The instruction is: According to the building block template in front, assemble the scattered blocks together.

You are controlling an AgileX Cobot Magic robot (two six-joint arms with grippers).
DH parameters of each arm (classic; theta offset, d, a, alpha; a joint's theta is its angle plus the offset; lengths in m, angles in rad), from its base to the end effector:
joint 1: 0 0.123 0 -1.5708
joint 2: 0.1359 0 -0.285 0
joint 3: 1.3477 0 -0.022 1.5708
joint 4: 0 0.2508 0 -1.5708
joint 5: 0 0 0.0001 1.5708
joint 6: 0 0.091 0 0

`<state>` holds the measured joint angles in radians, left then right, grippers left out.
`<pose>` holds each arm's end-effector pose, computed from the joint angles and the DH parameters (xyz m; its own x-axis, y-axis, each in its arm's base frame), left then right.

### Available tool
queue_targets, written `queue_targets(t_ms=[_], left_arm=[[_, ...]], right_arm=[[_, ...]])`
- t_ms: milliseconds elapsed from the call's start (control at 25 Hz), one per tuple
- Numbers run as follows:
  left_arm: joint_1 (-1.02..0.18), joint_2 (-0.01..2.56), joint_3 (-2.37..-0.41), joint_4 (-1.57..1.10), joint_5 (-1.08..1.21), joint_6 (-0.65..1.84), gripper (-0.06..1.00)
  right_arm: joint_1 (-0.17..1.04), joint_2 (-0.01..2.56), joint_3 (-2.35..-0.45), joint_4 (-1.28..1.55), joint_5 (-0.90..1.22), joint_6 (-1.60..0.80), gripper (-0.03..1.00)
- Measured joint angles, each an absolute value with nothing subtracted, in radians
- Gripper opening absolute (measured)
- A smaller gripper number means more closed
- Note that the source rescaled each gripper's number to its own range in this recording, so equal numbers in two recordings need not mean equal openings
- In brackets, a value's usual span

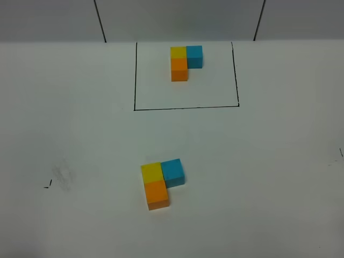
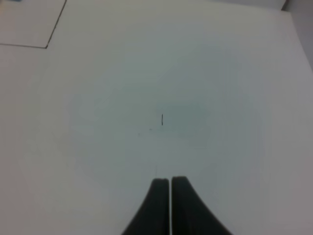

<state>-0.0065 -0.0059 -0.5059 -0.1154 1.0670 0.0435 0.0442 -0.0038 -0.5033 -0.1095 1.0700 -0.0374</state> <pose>-0.0071 -0.0091 0.2788 -0.4497 -0.0094 -0.8931 0.0910 0.9943 -0.0563 -0.0061 -0.0090 0.2778 -0.4571 -0.1099 -0.8826 0.0001 0.9923 -0.1236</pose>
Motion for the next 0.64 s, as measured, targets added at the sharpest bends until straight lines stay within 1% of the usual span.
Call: queue_targets(t_ms=[640], left_arm=[[-0.006,-0.006,-0.506,-0.115,1.067,0.044,0.01]], right_arm=[[0.044,-0.004,-0.503,-0.109,1.070,-0.037,0.01]])
